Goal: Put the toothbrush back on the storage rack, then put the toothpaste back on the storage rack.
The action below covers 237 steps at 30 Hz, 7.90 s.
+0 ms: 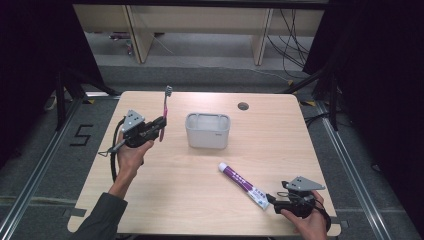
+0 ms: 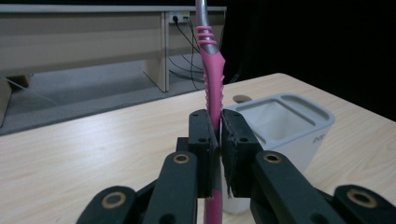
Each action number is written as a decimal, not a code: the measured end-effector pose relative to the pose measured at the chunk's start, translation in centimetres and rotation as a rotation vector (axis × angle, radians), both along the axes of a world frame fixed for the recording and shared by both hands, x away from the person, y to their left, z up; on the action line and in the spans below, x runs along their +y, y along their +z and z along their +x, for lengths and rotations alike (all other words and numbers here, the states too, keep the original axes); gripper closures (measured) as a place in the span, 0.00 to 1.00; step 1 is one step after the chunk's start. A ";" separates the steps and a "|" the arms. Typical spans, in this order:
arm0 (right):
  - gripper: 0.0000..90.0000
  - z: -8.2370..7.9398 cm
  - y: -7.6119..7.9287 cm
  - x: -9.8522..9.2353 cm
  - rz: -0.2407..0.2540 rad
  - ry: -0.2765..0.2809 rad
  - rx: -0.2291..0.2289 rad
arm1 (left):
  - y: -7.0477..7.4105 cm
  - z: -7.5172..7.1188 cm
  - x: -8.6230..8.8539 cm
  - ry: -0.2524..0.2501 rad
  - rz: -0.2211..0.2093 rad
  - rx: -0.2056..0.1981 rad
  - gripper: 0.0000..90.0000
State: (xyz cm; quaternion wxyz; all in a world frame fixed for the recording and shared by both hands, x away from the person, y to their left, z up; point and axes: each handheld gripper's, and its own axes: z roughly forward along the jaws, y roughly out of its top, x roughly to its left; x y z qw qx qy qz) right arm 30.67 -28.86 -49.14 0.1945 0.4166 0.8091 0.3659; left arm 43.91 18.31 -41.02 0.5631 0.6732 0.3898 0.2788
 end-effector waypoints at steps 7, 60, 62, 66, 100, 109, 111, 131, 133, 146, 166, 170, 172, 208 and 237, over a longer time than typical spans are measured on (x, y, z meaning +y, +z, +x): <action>0.28 -0.1 0.0 0.1 0.012 -0.004 0.016 | 0.3 1.3 -1.8 -0.019 -0.014 -0.022 0.92; 0.28 -0.1 -0.1 0.3 0.017 0.016 0.019 | -1.2 6.6 -8.0 0.003 -0.038 0.041 0.91; 0.28 -0.1 -0.1 0.3 0.017 0.016 0.018 | -1.4 6.5 -7.9 0.002 -0.037 0.044 0.91; 0.28 0.0 -0.1 0.2 0.018 0.013 0.020 | -1.9 6.4 -7.8 0.008 -0.031 0.054 0.91; 0.28 0.1 -0.1 0.3 0.012 0.026 0.011 | -3.9 5.9 -8.2 0.003 0.076 0.139 0.91; 0.28 0.1 -0.1 0.2 0.005 0.022 0.008 | -3.5 5.7 -8.0 0.026 0.068 0.131 0.84; 0.28 0.1 -0.1 0.2 0.002 0.022 0.005 | -3.4 5.7 -7.8 0.038 0.072 0.131 0.80; 0.28 0.1 0.0 0.2 0.028 0.022 0.028 | -2.8 2.7 -5.9 0.045 0.020 0.215 0.43; 0.28 0.0 0.0 0.2 0.030 0.010 0.031 | -2.7 2.0 -5.6 0.031 0.018 0.229 0.41; 0.28 0.1 0.0 0.1 0.020 0.003 0.013 | -3.5 -0.7 -4.0 -0.010 0.042 0.243 0.38; 0.28 -0.1 -0.1 0.3 0.047 -0.015 0.043 | -4.2 -4.8 -1.2 -0.048 0.095 0.246 0.36; 0.28 0.0 0.0 0.3 0.038 -0.010 0.037 | -4.7 -5.7 -0.9 -0.057 0.103 0.251 0.36; 0.28 0.1 -0.1 0.2 0.033 0.004 0.027 | -4.9 -6.2 -0.7 -0.066 0.102 0.262 0.36; 0.28 0.0 -0.2 0.1 0.026 0.015 0.009 | -8.6 -12.8 1.5 -0.117 0.169 0.294 0.26; 0.29 0.1 -0.2 0.5 0.026 0.006 0.019 | -9.3 -16.0 1.5 -0.164 0.308 0.302 0.26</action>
